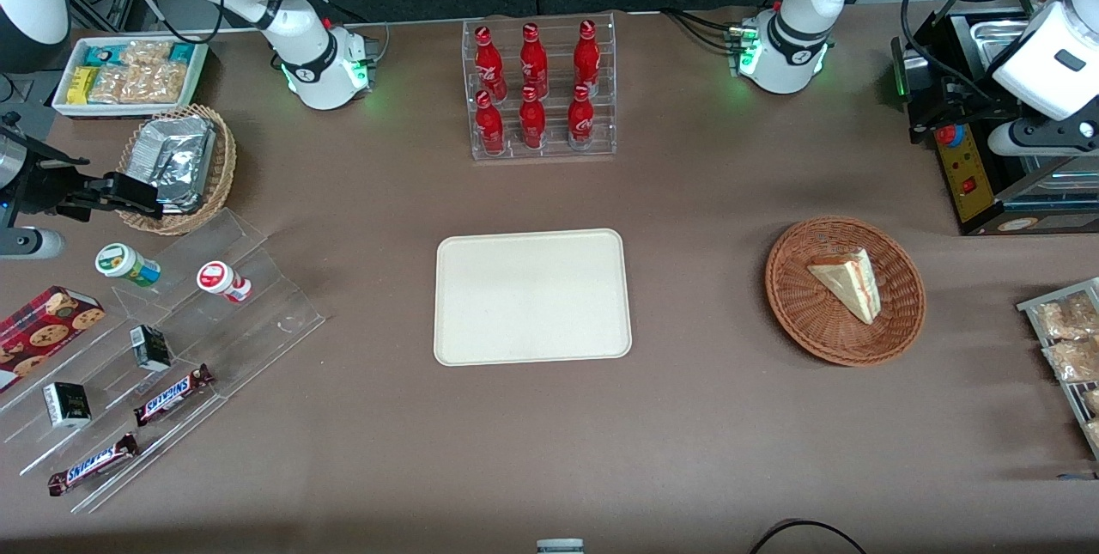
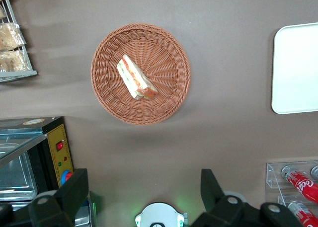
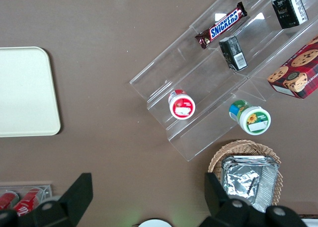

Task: Place sandwich from basket to tray
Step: 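Move the left gripper down over the sandwich in the wicker basket, then close the left gripper on the wrapped sandwich wedge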

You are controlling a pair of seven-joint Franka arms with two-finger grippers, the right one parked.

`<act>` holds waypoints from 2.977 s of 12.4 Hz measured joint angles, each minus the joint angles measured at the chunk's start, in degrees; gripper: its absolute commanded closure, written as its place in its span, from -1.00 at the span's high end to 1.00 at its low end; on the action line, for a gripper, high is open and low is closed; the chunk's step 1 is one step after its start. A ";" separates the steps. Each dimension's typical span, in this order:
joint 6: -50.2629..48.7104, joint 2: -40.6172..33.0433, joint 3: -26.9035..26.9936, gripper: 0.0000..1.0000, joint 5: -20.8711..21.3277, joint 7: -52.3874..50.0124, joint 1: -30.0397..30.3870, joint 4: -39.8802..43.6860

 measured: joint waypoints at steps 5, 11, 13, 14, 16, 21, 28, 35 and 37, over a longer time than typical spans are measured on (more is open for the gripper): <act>-0.01 1.87 0.31 1.00 0.43 -1.32 0.05 -0.76; 17.08 10.11 4.39 1.00 -0.52 -16.66 3.85 -12.76; 24.02 10.17 4.67 1.00 -1.33 -28.04 5.64 -16.91; 27.49 10.44 4.54 1.00 -1.33 -34.15 5.46 -19.18; 34.46 11.45 4.08 1.00 -1.33 -40.16 4.79 -24.08; 47.59 14.69 3.84 1.00 -1.37 -41.93 4.60 -32.19; 53.37 22.76 3.50 0.87 -1.37 -42.04 4.03 -32.20; 50.97 24.05 3.46 -1.00 -1.29 -39.39 3.95 -31.19; 41.68 22.72 2.88 -1.00 -1.29 -36.03 3.79 -26.48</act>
